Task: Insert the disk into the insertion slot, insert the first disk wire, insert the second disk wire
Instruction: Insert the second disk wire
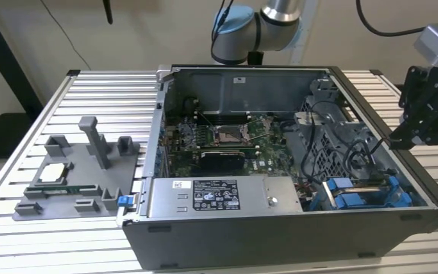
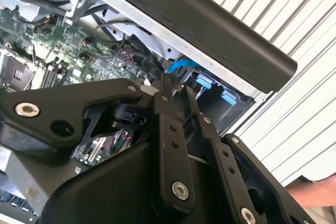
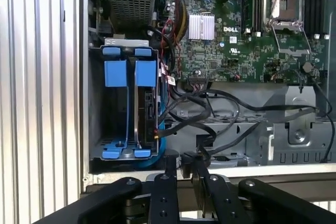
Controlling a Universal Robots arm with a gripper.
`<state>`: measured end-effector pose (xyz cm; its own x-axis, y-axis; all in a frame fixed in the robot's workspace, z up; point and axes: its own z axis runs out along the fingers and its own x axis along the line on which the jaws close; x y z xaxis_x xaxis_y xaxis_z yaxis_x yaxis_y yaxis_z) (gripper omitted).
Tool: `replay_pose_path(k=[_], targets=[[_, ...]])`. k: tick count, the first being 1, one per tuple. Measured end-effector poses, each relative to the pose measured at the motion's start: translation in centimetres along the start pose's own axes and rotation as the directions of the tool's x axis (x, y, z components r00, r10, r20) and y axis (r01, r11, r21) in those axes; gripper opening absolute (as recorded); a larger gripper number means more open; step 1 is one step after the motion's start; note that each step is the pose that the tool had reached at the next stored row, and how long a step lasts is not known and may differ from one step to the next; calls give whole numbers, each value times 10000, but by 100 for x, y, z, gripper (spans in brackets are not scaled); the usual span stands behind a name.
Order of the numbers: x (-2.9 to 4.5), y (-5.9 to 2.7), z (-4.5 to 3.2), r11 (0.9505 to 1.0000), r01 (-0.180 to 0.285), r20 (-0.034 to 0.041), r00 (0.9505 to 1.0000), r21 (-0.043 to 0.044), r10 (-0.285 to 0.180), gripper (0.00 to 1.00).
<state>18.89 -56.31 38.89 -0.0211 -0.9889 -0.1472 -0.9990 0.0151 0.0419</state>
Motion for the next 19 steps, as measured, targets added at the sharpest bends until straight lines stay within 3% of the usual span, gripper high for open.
replay_pose_path(k=[3,13,19], targets=[[0,-16,9,10000,-1,159,9999,-46,1,100],[6,-33,51,9990,-129,248,9996,-439,140,100],[10,-41,81,9989,-130,297,9995,-451,144,100]])
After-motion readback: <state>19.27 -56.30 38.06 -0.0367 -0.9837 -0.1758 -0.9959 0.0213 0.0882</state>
